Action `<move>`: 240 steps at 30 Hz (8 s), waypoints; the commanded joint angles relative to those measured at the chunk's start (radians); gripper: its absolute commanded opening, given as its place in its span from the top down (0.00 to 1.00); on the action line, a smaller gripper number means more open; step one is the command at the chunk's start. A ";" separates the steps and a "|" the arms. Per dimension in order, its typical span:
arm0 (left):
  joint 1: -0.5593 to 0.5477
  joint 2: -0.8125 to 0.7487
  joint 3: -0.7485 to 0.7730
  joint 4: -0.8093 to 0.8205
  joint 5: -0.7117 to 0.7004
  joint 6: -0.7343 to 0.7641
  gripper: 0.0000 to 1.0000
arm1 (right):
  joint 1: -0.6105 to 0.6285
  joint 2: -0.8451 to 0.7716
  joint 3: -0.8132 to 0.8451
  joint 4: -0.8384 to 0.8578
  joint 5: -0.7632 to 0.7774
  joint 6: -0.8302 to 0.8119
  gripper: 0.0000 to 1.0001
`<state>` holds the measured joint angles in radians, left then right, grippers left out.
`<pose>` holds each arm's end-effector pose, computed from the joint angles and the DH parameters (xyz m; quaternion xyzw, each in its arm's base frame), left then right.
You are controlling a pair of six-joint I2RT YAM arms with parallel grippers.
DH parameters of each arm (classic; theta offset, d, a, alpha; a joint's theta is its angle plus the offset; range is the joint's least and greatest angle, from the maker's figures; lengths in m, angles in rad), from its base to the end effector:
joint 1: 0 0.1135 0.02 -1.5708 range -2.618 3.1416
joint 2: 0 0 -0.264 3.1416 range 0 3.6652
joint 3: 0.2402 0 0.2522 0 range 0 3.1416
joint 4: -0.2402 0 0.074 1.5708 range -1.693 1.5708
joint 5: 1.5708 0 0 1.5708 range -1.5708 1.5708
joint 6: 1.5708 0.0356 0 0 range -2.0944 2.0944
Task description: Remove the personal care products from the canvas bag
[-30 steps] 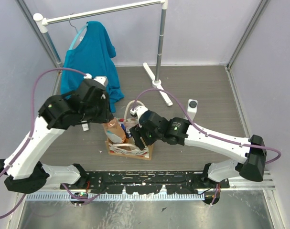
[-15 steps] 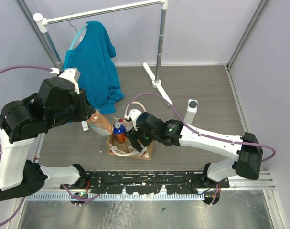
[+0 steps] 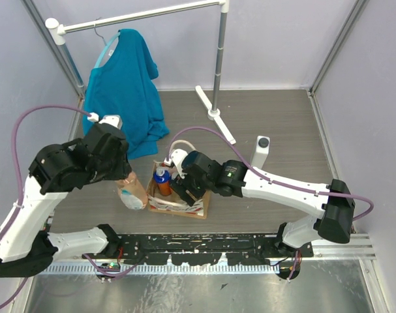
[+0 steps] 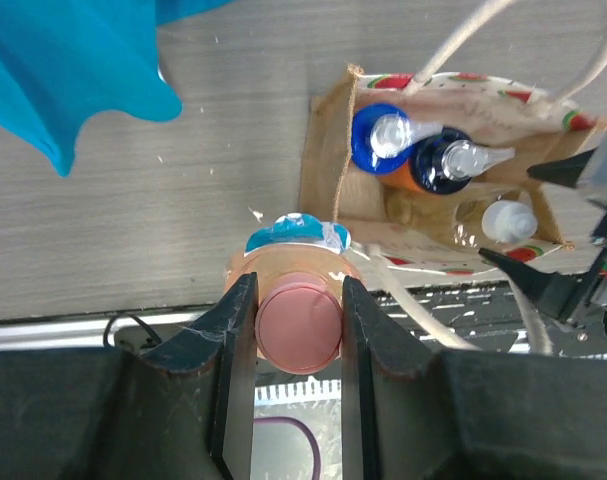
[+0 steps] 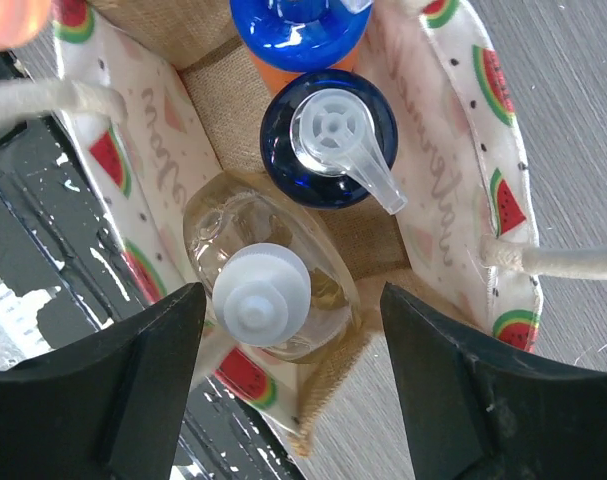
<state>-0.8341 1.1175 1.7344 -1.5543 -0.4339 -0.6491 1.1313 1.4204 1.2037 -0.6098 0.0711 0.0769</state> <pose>0.1000 -0.0880 0.4558 0.0190 0.9302 -0.0546 0.3624 0.1328 0.2765 0.2999 -0.4572 0.8111 0.1792 0.3179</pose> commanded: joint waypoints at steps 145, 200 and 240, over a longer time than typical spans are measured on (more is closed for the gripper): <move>-0.084 0.101 -0.517 0.658 -0.093 0.040 0.76 | -0.083 -0.001 0.008 0.145 0.008 0.260 0.03; -0.103 0.309 -0.762 0.938 -0.106 -0.098 0.14 | -0.077 -0.347 0.068 -0.202 0.482 0.377 0.89; 0.111 0.098 -0.335 0.793 -0.233 0.180 1.00 | -0.306 -0.230 -0.377 -0.102 0.461 0.583 0.54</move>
<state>-0.8261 1.2060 1.4414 -0.8658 -0.6941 -0.5003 0.8291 1.2209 0.8455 -0.7506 0.5087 0.6334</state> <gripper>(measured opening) 0.615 0.627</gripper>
